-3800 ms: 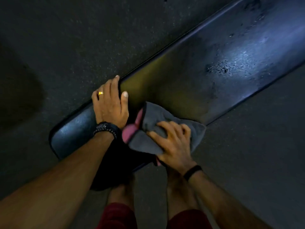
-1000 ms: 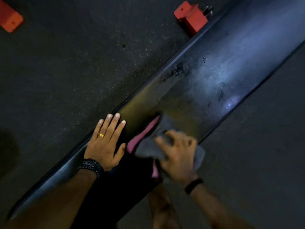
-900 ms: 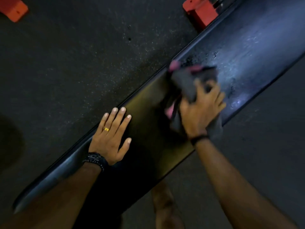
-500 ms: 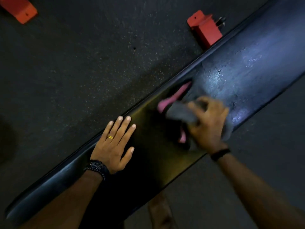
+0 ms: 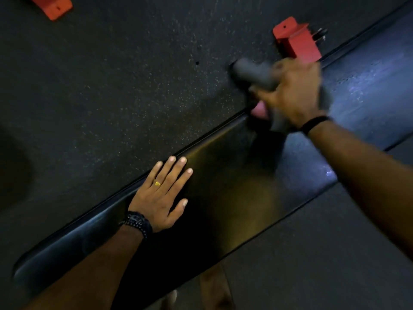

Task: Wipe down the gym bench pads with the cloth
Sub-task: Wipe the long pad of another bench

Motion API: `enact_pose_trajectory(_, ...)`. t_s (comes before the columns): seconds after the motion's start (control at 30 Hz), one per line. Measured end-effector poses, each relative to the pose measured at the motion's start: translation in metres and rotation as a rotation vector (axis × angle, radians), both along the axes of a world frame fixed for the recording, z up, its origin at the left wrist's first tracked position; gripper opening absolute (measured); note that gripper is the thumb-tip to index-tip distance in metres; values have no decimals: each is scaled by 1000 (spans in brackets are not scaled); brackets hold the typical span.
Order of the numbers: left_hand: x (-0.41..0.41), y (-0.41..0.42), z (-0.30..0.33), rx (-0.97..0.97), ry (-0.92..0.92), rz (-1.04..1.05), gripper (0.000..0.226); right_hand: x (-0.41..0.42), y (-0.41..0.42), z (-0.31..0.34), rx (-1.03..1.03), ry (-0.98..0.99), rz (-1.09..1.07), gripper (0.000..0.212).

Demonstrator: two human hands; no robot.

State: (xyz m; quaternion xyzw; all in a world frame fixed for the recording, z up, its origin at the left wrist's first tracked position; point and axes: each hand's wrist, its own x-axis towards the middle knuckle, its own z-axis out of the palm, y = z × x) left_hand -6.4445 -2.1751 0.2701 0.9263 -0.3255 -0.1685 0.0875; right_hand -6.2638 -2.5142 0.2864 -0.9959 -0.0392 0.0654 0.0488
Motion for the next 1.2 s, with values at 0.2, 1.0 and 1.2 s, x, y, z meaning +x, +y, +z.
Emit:
enact_pose_trajectory(0.2,0,0,1,30,-5,-16,68,-25,110,9,-12,169,38,60)
enact_pose_trajectory(1.0,1,-2,2,-38,30,1,67,-169,19,1,148,-261,-241,46)
enact_pose_trajectory(1.2,1,-6,7,-71,2,0,65,-131,-13,1,28,-314,-869,50)
